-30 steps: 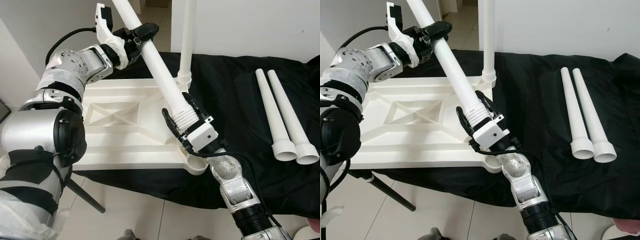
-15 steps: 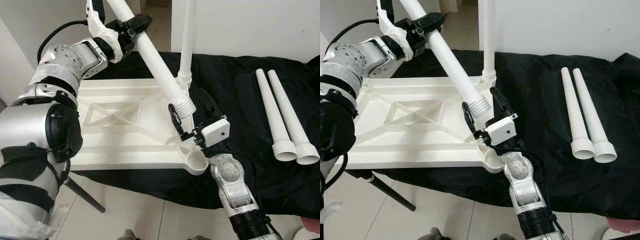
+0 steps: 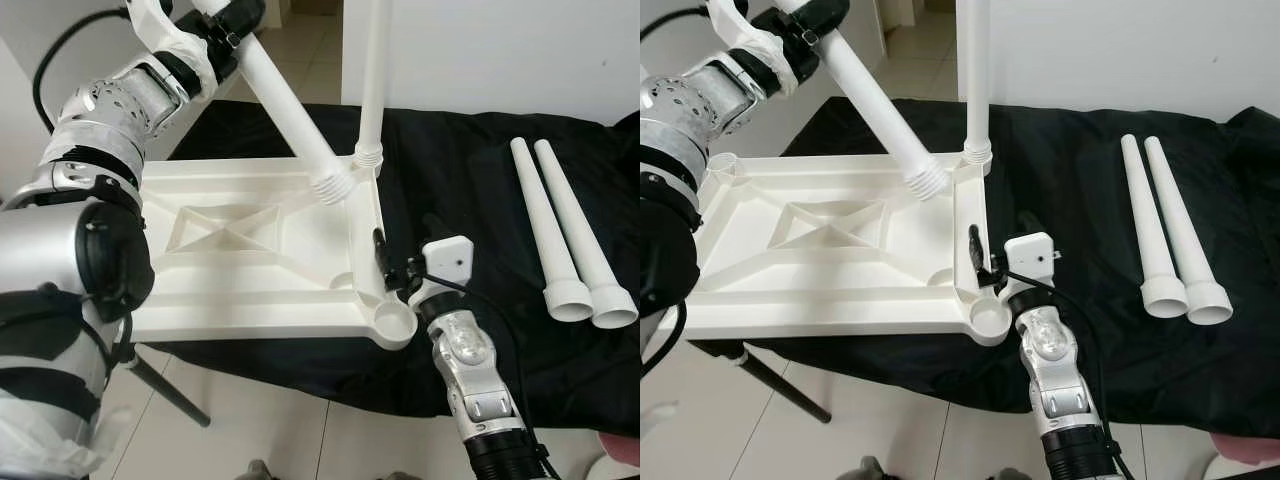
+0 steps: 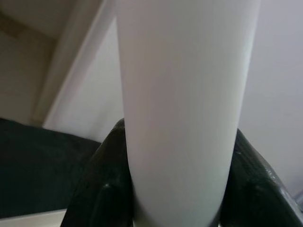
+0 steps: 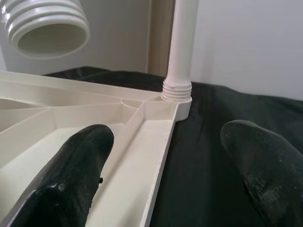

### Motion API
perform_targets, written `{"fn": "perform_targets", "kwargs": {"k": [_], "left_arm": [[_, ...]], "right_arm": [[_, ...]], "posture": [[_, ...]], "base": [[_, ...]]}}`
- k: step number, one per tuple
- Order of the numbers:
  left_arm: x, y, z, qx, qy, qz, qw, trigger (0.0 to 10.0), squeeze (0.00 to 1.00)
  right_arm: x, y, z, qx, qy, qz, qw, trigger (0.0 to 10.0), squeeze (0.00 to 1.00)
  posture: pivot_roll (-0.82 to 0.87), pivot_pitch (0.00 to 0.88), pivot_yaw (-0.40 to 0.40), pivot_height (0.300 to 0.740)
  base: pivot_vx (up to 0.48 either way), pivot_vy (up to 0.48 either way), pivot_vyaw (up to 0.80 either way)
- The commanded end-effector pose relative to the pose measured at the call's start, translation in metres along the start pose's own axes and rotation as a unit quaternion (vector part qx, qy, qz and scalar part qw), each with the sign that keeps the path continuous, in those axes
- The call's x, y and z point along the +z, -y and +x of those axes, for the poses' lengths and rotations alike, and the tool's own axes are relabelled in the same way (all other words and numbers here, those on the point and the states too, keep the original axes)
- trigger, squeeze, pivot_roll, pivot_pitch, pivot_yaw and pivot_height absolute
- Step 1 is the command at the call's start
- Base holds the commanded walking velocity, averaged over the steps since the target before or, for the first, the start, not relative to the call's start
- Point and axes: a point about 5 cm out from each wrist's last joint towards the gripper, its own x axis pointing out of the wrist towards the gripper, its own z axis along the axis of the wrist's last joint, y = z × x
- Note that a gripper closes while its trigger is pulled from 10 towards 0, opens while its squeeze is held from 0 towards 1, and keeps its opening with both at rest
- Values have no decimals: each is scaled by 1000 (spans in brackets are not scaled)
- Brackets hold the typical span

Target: Building children table

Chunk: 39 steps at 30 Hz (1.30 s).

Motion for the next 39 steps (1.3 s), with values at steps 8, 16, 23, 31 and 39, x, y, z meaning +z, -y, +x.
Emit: {"fn": "perform_targets", "kwargs": {"k": [8,16,23,31,39], "left_arm": [[-13,13,4,-7,25,76,997,10000,0],[-36,45,8,-51,37,206,977,10000,0],[-44,55,9,-65,33,226,971,10000,0],[-66,83,10,-95,27,236,967,10000,0],[-78,104,6,-118,32,239,963,10000,0]], "right_arm": [[16,-6,12,46,9,12,999,10000,0],[38,-16,21,115,19,6,993,10000,0],[42,-20,24,132,17,1,991,10000,0],[50,-22,42,123,14,1,992,10000,0],[50,-26,61,114,-4,-14,993,10000,0]], "posture": [[-73,0,57,740],[-65,0,47,740],[-63,0,46,740],[-57,0,38,740],[-37,0,29,740]], "base": [[0,0,0],[0,0,0],[0,0,0],[0,0,0],[0,0,0]]}}
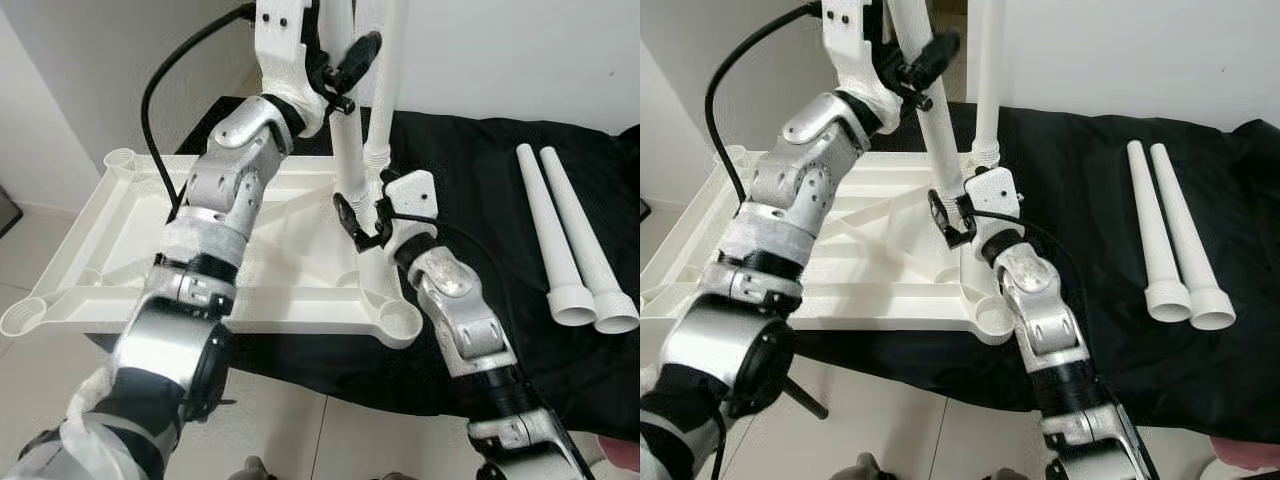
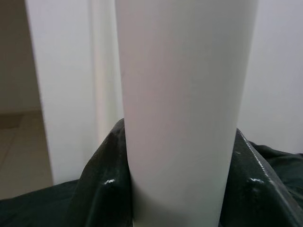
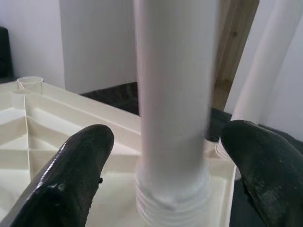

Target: Building children table

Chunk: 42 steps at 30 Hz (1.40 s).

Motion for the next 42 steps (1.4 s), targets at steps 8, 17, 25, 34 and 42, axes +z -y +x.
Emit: {"fn": "perform_targets", "kwargs": {"k": [8,17,25,34,42], "left_arm": [[6,17,-2,2,11,2,1000,10000,0],[9,24,-1,-6,12,4,1000,10000,0],[11,26,-1,-8,11,5,1000,10000,0],[13,28,0,-12,8,9,1000,10000,0],[14,30,0,-25,11,-8,1000,10000,1000]], "right_arm": [[-2,-6,22,-10,-25,-14,1000,10000,0],[-1,-6,30,-22,-25,-22,999,10000,0],[3,-3,34,-35,-14,-17,999,1765,0],[4,-2,35,-40,-9,-17,999,0,0],[3,-2,36,-57,-14,-1,998,10000,0]], "posture": [[-29,0,29,740],[-25,0,33,740],[-25,0,38,740],[-23,0,48,740],[-22,0,54,740]], "base": [[0,0,0],[0,0,0],[0,0,0],[0,0,0],[0,0,0]]}}
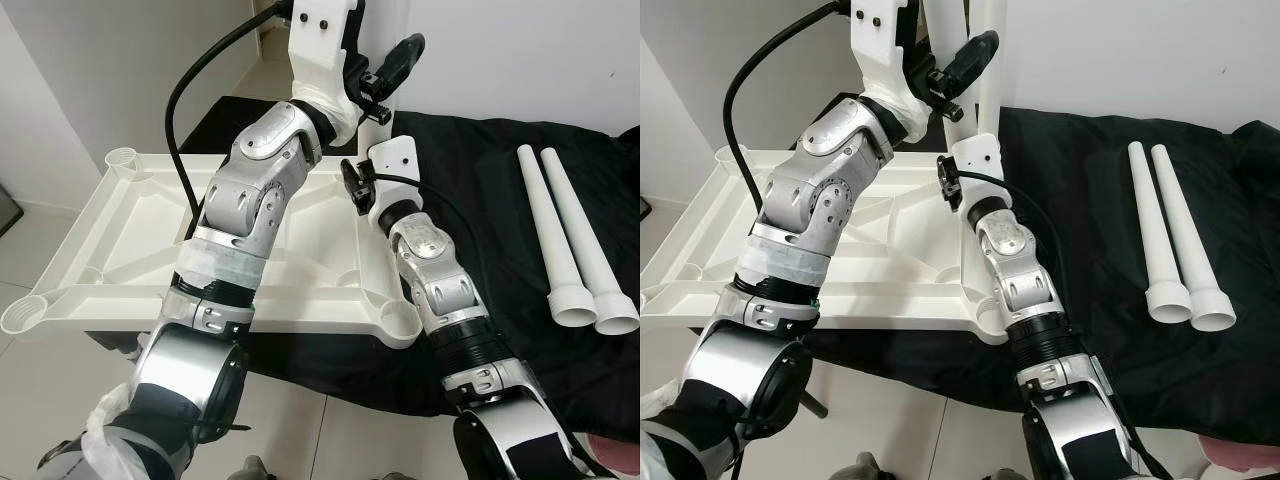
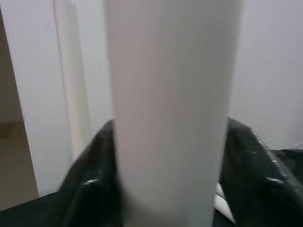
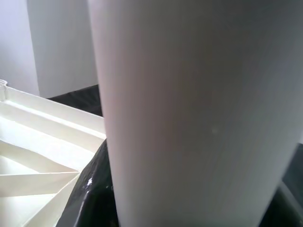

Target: Building children table

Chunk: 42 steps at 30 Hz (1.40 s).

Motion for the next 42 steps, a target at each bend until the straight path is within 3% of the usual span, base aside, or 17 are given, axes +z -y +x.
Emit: {"fn": "perform_targets", "kwargs": {"k": [1,4,5,6,7,17,22,27,33,42], "left_arm": [[3,2,0,-3,5,-15,1000,10000,1000],[4,3,-1,-9,2,-8,1000,10000,1000],[4,4,-1,-14,4,-11,1000,10000,843],[5,5,-2,-19,5,-13,1000,10000,843],[5,6,-3,-22,5,-16,1000,10000,0],[8,-10,-22,0,21,-76,997,10000,0],[-2,-20,-36,26,-2,-64,998,10000,0],[-10,-24,-45,39,-21,-52,998,10000,0],[-31,-30,-68,78,-63,-25,995,10000,0],[-42,-30,-80,95,-86,-5,992,10000,0]], "right_arm": [[4,-2,3,-2,5,6,1000,10000,0],[3,0,3,-19,-1,22,1000,10000,0],[3,2,3,-26,-2,29,999,10000,0],[3,3,3,-30,-2,33,999,10000,0],[3,4,2,-35,-2,36,999,10000,0],[-3,31,-6,-126,-5,74,989,10000,0],[-9,42,-18,-159,0,85,984,10000,0],[-8,44,-23,-162,10,84,983,10000,0],[-11,48,-38,-168,21,74,983,10000,0],[-14,51,-48,-177,16,72,982,10000,0]], "posture": [[-21,0,55,740],[-19,0,55,740],[-19,0,55,740],[-19,0,55,740],[-19,0,55,740],[-15,0,41,740],[-13,0,32,740],[-20,0,29,740],[-33,0,19,740],[-32,0,21,740]], "base": [[0,0,0],[0,0,0],[0,0,0],[0,0,0],[0,0,0],[0,0,0],[0,0,0],[0,0,0],[0,0,0],[0,0,0]]}}
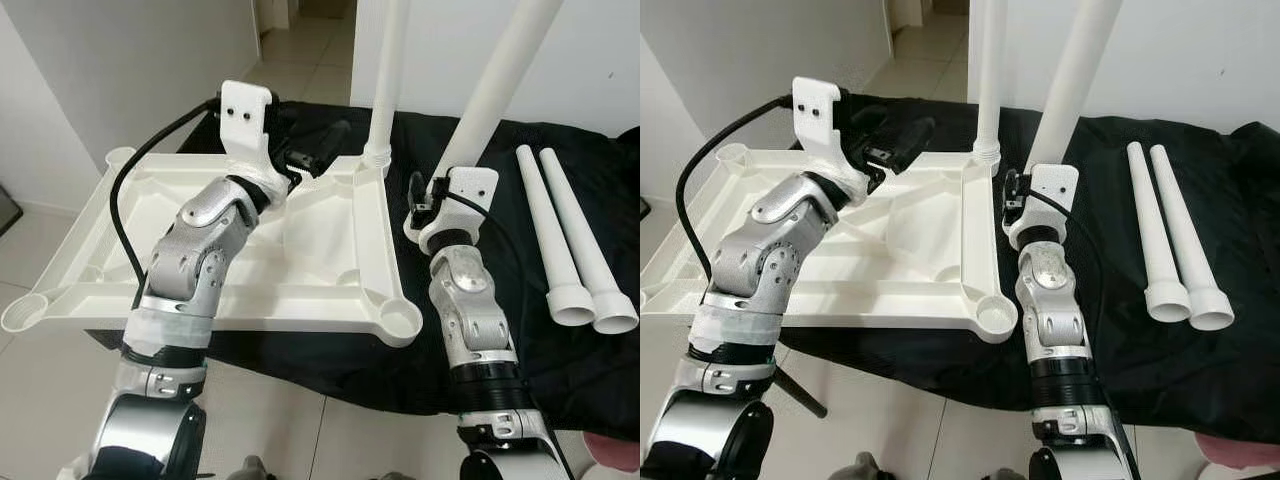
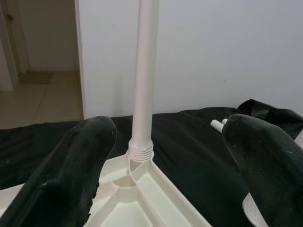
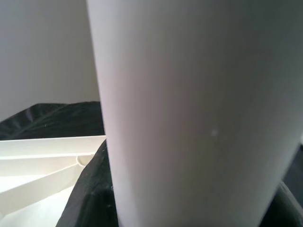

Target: Building children table

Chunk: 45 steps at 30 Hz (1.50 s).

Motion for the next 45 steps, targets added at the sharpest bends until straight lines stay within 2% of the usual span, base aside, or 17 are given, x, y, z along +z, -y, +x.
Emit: {"fn": "perform_targets", "kwargs": {"k": [1,9,14,16,29,35,41,44,45], "left_arm": [[1,1,-3,-2,2,18,1000,10000,0],[-3,2,-10,2,2,35,999,10000,0],[-13,3,-16,3,-4,53,999,10000,0],[-15,4,-18,-3,-5,69,998,10000,0],[-32,8,-26,-34,-26,97,994,10000,0],[-37,16,-31,-84,-34,108,990,10000,0],[-46,28,-50,-173,-46,137,974,10000,0],[-48,29,-52,-183,-49,131,973,10000,0],[-54,31,-54,-185,-61,139,971,10000,0]], "right_arm": [[1,0,-3,-1,4,2,1000,10000,0],[4,5,-8,-5,10,0,1000,10000,0],[7,9,-10,2,29,-3,1000,10000,0],[8,9,-11,8,33,-5,999,10000,0],[4,16,-16,2,34,-15,999,10000,0],[9,16,-20,6,47,-16,999,10000,0],[10,14,-23,21,55,-9,998,10000,0],[10,13,-22,23,54,-8,998,10000,0],[11,15,-21,28,59,-16,998,10000,0]], "posture": [[-30,0,23,740],[-24,0,24,740],[-17,0,25,740],[-18,0,26,740],[-32,0,47,740],[-26,0,40,740],[-8,0,13,740],[-8,0,13,740],[0,0,22,740]], "base": [[0,0,0],[0,0,0],[0,0,0],[0,0,0],[0,0,0],[0,0,0],[0,0,0],[0,0,0],[0,0,0]]}}
